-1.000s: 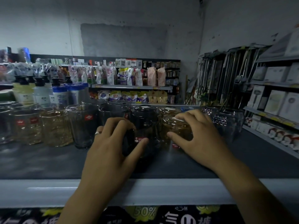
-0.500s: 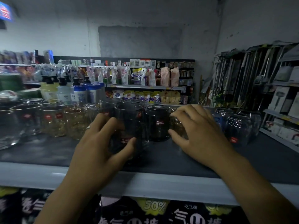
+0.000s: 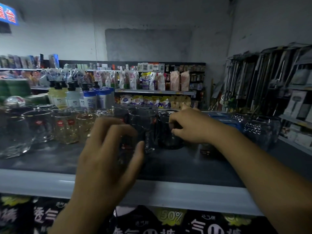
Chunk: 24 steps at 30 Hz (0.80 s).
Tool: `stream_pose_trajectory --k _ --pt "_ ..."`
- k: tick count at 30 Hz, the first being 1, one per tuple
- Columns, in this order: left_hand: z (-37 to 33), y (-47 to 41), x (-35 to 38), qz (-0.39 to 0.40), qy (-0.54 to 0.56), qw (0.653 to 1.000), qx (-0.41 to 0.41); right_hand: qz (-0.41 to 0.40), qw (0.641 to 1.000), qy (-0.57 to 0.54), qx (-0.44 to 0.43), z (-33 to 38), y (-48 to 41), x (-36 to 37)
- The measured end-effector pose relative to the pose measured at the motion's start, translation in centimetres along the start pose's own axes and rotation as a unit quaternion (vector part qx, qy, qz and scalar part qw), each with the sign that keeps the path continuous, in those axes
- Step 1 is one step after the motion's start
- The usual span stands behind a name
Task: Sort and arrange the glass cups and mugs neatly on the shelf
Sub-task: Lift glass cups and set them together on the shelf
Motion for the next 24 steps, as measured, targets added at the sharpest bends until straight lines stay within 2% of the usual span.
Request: stream_pose_trajectory --k 2,5,9,13,16,19,24 --pt "-2.6 1.0 1.2 0.033 0.029 0.998 0.042 -0.008 1.0 -0.012 -0.009 -0.2 0.2 -0.1" --pt "-4.9 2.1 4.8 0.139 0.032 0.988 0.062 -0.009 0.999 -0.042 -0.025 -0.2 0.5 -0.5" --pt "-4.9 1.5 9.4 0.228 0.005 0.973 -0.027 -0.025 0.996 -0.078 -0.046 -0.8 1.8 -1.4" --pt "-4.5 -0.3 12.4 0.274 -0.085 0.954 -0.082 -0.152 0.987 -0.044 0.011 -3.1 6.4 -3.0" --pt "-4.3 -1.8 14.6 0.322 -0.14 0.932 -0.096 -0.15 0.988 -0.01 0.047 -4.1 9.6 -2.1" --pt "-3.8 -3.0 16.1 0.339 -0.177 0.917 -0.115 -0.159 0.986 -0.011 0.052 -4.8 10.9 -1.1" --pt "-3.7 -4.1 15.7 0.299 -0.232 0.919 -0.107 -0.164 0.985 0.003 0.05 -5.0 10.6 -1.1"
Point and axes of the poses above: each hand's wrist, its own y-axis away from the middle knuckle, its own x-axis out of the palm, z = x × y, the point moved 8 cm from there along -y, towards the middle knuckle, and after that the axes turned 13 degrees about -x, right-handed, at the moved point
